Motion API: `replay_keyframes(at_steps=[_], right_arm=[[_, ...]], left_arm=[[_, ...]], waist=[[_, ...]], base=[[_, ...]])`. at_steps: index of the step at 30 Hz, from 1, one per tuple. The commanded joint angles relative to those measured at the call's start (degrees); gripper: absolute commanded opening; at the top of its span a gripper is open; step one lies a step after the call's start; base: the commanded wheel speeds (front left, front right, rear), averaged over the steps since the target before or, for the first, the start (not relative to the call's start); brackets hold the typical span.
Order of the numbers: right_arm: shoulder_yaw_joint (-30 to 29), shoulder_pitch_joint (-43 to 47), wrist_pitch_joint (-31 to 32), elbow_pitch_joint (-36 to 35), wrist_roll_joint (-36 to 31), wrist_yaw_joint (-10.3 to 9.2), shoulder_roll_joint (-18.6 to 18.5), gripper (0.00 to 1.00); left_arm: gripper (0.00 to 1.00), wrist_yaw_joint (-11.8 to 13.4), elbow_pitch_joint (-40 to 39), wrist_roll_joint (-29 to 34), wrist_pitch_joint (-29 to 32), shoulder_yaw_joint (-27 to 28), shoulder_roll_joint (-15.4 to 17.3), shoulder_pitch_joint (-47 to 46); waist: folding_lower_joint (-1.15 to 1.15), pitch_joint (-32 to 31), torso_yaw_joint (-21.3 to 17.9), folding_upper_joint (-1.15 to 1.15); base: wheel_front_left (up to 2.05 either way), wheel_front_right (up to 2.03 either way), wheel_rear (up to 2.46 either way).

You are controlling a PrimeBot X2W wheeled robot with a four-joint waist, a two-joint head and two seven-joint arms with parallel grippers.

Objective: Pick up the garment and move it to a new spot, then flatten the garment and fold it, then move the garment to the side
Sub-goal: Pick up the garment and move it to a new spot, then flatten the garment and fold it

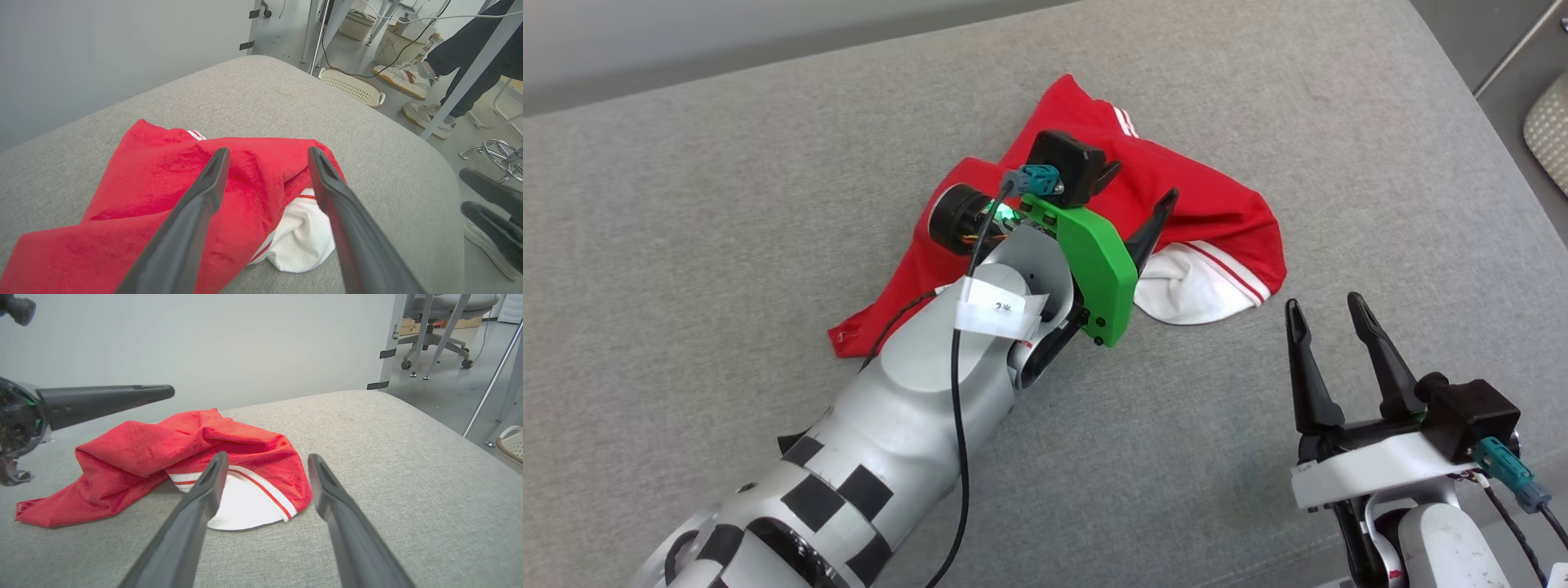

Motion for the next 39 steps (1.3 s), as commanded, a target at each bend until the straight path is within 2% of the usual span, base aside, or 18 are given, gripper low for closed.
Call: replay_keyframes(at_steps=[1,4,6,12,14,18,23,26,31,39], right_arm=[[-0.2,-0.1,-0.1,0.2,-0.8,-0.05,0.1,1.0],[-1.2,0.6,-0.1,0.3,-2.0,-0.05,0.1,1.0],[-2.1,1.3,-0.1,0.2,-2.8,-0.05,0.1,1.0],[-3.6,3.1,-0.1,0.1,-5.1,-0.05,0.1,1.0],[-3.9,3.7,-0.1,0.1,-5.6,-0.05,0.1,1.0],[-4.7,5.0,-0.1,-0.2,-6.2,-0.05,0.1,1.0],[-5.0,6.2,-0.1,-0.7,-6.8,-0.05,0.1,1.0],[-5.3,6.5,-0.1,-0.8,-7.0,-0.05,0.1,1.0],[-5.6,7.0,-0.1,-0.9,-6.9,-0.05,0.1,1.0],[-5.3,8.0,-0.1,-0.6,-6.5,-0.05,0.1,1.0]], left_arm=[[1.0,-0.2,0.0,-0.8,-1.7,0.2,-0.1,0.4],[1.0,-0.3,0.2,-0.9,-5.1,1.0,0.1,-0.1],[1.0,-0.2,0.2,-0.1,-7.7,1.4,1.5,-0.4],[1.0,0.7,-3.2,1.6,-11.8,4.4,7.7,2.3],[1.0,1.3,-6.0,2.6,-12.2,5.6,10.1,4.8],[1.0,4.3,-15.4,3.2,-12.3,12.1,14.0,14.2],[1.0,7.3,-25.7,6.8,-12.3,17.9,16.9,26.4],[1.0,8.6,-31.6,9.2,-12.3,22.1,16.2,33.9],[1.0,8.6,-35.8,14.0,-12.3,26.3,13.9,42.3],[1.0,4.9,-37.6,19.7,-12.3,32.7,7.1,50.2]], waist=[[0.0,-2.8,2.9,-0.01],[0.0,-4.9,5.3,-0.01],[0.0,-6.4,7.1,-0.01],[0.0,-10.1,11.5,-0.01],[0.0,-11.0,12.5,-0.01],[0.0,-12.6,14.4,-0.01],[0.0,-13.6,15.8,-0.01],[0.0,-13.9,16.3,-0.01],[0.0,-14.5,17.0,-0.01],[0.0,-15.6,17.5,-0.01]], base=[[0.0,0.0,0.0],[0.0,0.0,0.0],[0.0,0.0,0.0],[0.0,0.0,0.0],[0.0,0.0,0.0],[0.0,0.0,0.0],[0.0,0.0,0.0],[0.0,0.0,0.0],[0.0,0.0,0.0],[0.0,0.0,0.0]])
